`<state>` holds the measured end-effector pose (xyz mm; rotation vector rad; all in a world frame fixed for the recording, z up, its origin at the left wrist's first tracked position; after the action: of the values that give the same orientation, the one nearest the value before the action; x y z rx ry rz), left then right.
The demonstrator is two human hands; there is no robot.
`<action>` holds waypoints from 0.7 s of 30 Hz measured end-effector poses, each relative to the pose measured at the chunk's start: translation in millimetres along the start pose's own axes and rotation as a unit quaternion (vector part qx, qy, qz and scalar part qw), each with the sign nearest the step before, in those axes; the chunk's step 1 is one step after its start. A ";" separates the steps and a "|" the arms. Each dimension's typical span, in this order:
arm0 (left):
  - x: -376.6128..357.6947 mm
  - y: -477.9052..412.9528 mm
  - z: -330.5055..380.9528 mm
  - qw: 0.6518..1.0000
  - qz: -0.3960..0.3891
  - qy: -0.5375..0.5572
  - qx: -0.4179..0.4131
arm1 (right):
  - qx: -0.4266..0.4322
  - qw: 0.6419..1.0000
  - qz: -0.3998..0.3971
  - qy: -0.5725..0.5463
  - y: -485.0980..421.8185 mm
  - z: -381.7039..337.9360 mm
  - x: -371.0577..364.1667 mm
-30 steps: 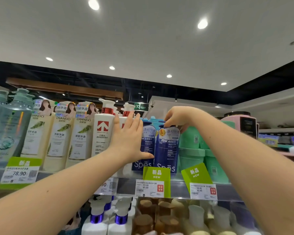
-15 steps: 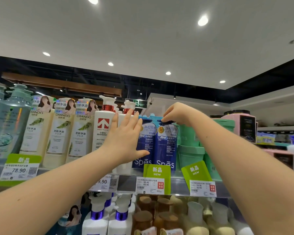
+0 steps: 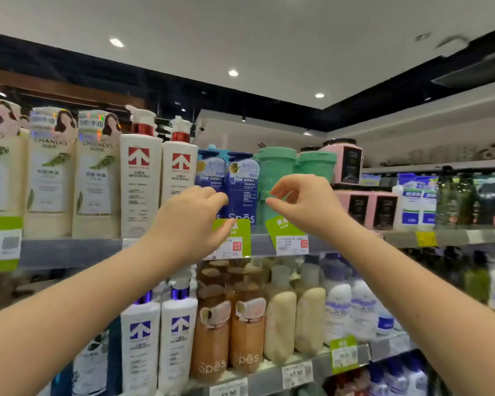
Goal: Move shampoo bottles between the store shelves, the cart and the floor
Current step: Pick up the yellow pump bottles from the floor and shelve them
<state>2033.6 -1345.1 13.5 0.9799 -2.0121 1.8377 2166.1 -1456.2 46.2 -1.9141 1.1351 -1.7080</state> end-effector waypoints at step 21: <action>-174.2 93.9 404.7 0.846 -0.259 0.454 -0.108 | -0.446 0.895 0.023 0.001 478.9 225.7 110.3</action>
<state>2208.0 -1677.9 -234.9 0.3759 -1.1712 1.3342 2213.5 -1894.4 -267.1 -2.2983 2.2089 -1.2275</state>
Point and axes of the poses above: each hand's wrist, its own y-axis away from the middle knuckle, its own x-axis out of the back of the hand, z = x × y, the point moved 7 cm from there along -y, towards the middle knuckle, and after that the axes turned 7 degrees about -z, right-handed, at the moved point
